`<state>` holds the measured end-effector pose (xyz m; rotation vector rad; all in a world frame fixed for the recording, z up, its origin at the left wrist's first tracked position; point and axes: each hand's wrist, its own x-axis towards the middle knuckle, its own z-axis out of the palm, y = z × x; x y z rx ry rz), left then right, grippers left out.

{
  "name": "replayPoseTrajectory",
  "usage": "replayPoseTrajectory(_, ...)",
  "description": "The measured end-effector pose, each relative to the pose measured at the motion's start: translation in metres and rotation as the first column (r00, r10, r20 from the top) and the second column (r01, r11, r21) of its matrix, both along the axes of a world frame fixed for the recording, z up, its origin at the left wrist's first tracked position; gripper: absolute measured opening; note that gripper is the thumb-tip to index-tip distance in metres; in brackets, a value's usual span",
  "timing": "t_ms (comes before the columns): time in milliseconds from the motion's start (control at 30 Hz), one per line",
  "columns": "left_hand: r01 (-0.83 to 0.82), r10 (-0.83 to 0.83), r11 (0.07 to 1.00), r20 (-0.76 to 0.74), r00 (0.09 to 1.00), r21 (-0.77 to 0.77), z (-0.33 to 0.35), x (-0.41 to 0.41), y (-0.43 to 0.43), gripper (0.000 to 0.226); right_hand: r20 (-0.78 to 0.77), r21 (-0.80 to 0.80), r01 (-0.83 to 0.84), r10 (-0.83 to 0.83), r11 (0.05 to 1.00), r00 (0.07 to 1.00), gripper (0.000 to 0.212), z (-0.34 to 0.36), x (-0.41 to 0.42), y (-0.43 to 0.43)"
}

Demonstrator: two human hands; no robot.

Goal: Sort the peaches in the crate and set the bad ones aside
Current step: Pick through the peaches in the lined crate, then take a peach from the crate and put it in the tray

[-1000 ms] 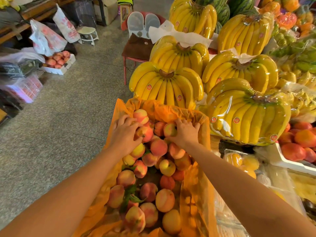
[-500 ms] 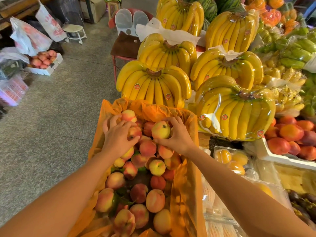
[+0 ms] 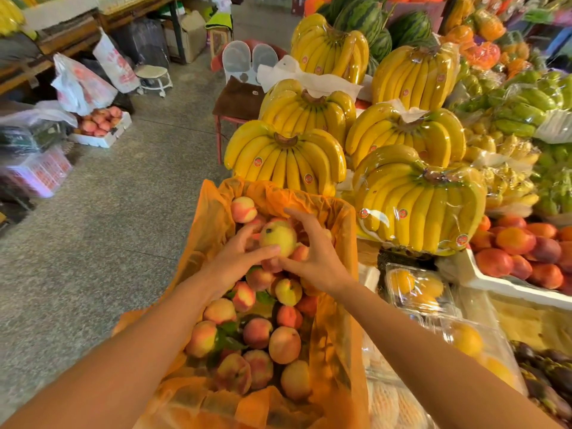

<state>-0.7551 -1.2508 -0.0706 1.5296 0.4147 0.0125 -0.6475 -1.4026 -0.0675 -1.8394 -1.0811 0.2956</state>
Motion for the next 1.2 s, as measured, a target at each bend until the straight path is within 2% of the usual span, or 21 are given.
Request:
replayPoseTrajectory(100,-0.107,0.101,0.984,-0.047,0.994,-0.144,0.000,-0.017,-0.005,0.073,-0.071,0.012,-0.056,0.057,0.998,0.996,0.080,0.004,-0.012,-0.005)
replayPoseTrajectory(167,-0.097,0.089,0.986,-0.064,0.994,-0.136,0.004,-0.029,-0.009,0.080,-0.091,-0.001,-0.075,0.075,0.997,0.993,0.075,0.006,-0.021,-0.008)
replayPoseTrajectory(233,-0.075,0.070,0.996,-0.117,0.991,-0.043,0.012,-0.040,-0.013,0.080,-0.161,-0.039,-0.058,0.051,0.998,0.986,0.072,0.005,-0.031,-0.010)
replayPoseTrajectory(333,-0.042,0.057,0.994,-0.152,0.987,0.101,0.018,-0.058,-0.018,0.076,-0.365,-0.089,-0.020,-0.014,0.996,0.931,0.067,0.002,-0.048,-0.014)
replayPoseTrajectory(400,-0.077,0.114,0.953,-0.114,0.987,0.292,0.018,-0.074,-0.021,0.064,-0.511,-0.074,-0.024,-0.017,0.997,0.860,0.055,0.004,-0.059,-0.017)
replayPoseTrajectory(433,-0.080,0.143,0.871,-0.095,0.985,0.486,0.018,-0.085,-0.021,0.057,-0.594,-0.040,-0.031,0.001,0.999,0.805,0.048,0.007,-0.066,-0.018)
replayPoseTrajectory(467,-0.057,0.151,0.724,-0.078,0.986,0.688,0.016,-0.096,-0.019,0.057,-0.675,0.006,-0.033,0.028,0.999,0.737,0.041,0.010,-0.076,-0.019)
replayPoseTrajectory(500,0.002,0.136,0.560,-0.095,0.986,0.828,0.012,-0.107,-0.017,0.066,-0.732,0.040,-0.023,0.045,0.999,0.680,0.039,0.012,-0.084,-0.020)
replayPoseTrajectory(567,0.111,0.110,0.340,-0.156,0.982,0.934,0.003,-0.131,-0.014,0.081,-0.773,0.060,0.017,0.036,0.998,0.634,0.045,0.014,-0.101,-0.022)
replayPoseTrajectory(600,0.121,0.105,0.296,-0.158,0.982,0.948,-0.007,-0.143,-0.010,0.081,-0.765,0.051,0.033,0.018,0.998,0.644,0.052,0.015,-0.110,-0.023)
replayPoseTrajectory(667,0.124,0.103,0.284,-0.158,0.982,0.951,-0.016,-0.167,-0.007,0.077,-0.713,-0.003,0.050,-0.038,0.999,0.700,0.063,0.017,-0.131,-0.025)
replayPoseTrajectory(767,0.129,0.079,0.219,-0.150,0.986,0.967,-0.023,-0.197,-0.003,0.077,-0.627,-0.051,0.092,-0.104,0.994,0.772,0.066,0.018,-0.166,-0.028)
replayPoseTrajectory(800,0.166,0.055,0.230,-0.183,0.982,0.959,-0.021,-0.207,-0.002,0.081,-0.593,-0.056,0.115,-0.125,0.992,0.796,0.068,0.018,-0.178,-0.028)
replayPoseTrajectory(867,0.231,0.008,0.319,-0.246,0.969,0.919,-0.016,-0.225,0.001,0.084,-0.534,-0.036,0.139,-0.136,0.990,0.834,0.069,0.018,-0.204,-0.030)
replayPoseTrajectory(933,0.159,-0.039,0.476,-0.160,0.986,0.865,-0.013,-0.246,0.003,0.076,-0.495,0.002,0.138,-0.119,0.990,0.861,0.068,0.020,-0.231,-0.032)
replayPoseTrajectory(1000,0.010,-0.023,0.641,0.006,1.000,0.767,-0.014,-0.267,0.005,0.066,-0.476,0.043,0.138,-0.101,0.990,0.874,0.068,0.020,-0.261,-0.032)
replayPoseTrajectory(1067,-0.070,0.031,0.808,0.076,0.997,0.585,-0.009,-0.288,0.000,0.065,-0.488,0.072,0.141,-0.088,0.987,0.869,0.068,0.018,-0.293,-0.031)
replayPoseTrajectory(1133,-0.016,0.007,0.965,0.035,0.999,0.262,0.004,-0.309,-0.009,0.060,-0.480,0.070,0.123,-0.075,0.990,0.874,0.064,0.011,-0.323,-0.027)
replayPoseTrajectory(1167,0.029,-0.032,0.992,0.019,0.999,0.125,0.007,-0.318,-0.012,0.051,-0.466,0.060,0.110,-0.069,0.992,0.882,0.063,0.006,-0.337,-0.025)
replayPoseTrajectory(1200,0.059,-0.060,0.997,0.014,0.998,0.052,0.008,-0.328,-0.015,0.040,-0.449,0.049,0.104,-0.071,0.993,0.891,0.064,0.000,-0.349,-0.023)
